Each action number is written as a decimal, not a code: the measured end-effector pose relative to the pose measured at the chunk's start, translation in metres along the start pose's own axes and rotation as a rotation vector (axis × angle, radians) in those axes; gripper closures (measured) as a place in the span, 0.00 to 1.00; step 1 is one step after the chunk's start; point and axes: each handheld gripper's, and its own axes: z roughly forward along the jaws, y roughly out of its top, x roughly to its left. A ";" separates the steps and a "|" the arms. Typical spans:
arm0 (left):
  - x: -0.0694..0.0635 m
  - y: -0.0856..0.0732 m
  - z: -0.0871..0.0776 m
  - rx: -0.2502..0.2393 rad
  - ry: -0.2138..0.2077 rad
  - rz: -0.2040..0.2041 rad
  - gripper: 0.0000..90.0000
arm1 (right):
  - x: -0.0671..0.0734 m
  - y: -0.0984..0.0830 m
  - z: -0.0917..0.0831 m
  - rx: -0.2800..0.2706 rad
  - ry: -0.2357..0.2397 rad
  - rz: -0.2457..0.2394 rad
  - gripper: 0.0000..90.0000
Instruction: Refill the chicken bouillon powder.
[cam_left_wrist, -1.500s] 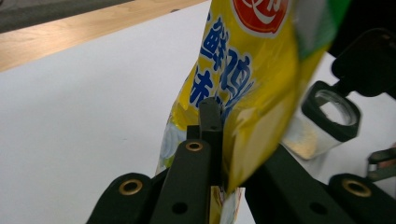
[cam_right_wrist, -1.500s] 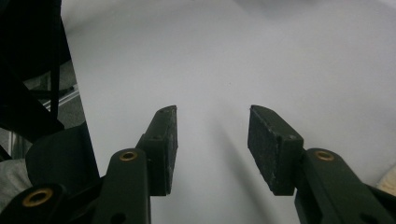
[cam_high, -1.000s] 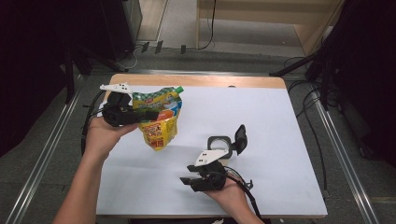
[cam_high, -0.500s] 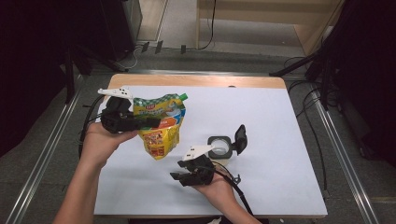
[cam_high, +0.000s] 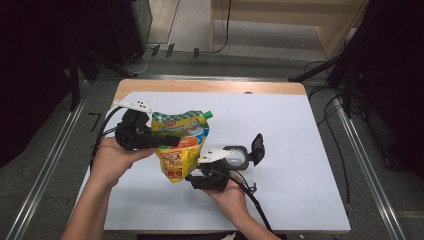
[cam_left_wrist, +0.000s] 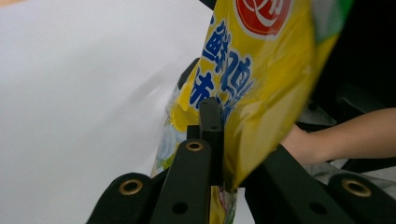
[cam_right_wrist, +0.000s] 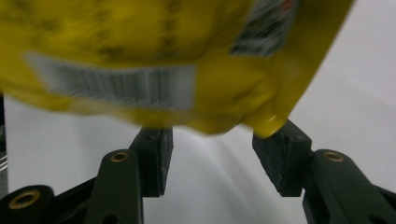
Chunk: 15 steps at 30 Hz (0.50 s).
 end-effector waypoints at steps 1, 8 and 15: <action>0.000 0.000 0.001 0.008 -0.002 -0.002 0.99 | -0.001 -0.001 -0.001 -0.008 -0.015 -0.005 0.55; 0.003 -0.004 0.007 0.010 -0.022 -0.050 0.99 | 0.004 -0.004 -0.003 -0.050 -0.033 -0.074 0.59; 0.005 -0.004 0.016 0.001 -0.004 -0.074 0.99 | 0.018 -0.004 -0.003 -0.048 -0.015 -0.162 0.53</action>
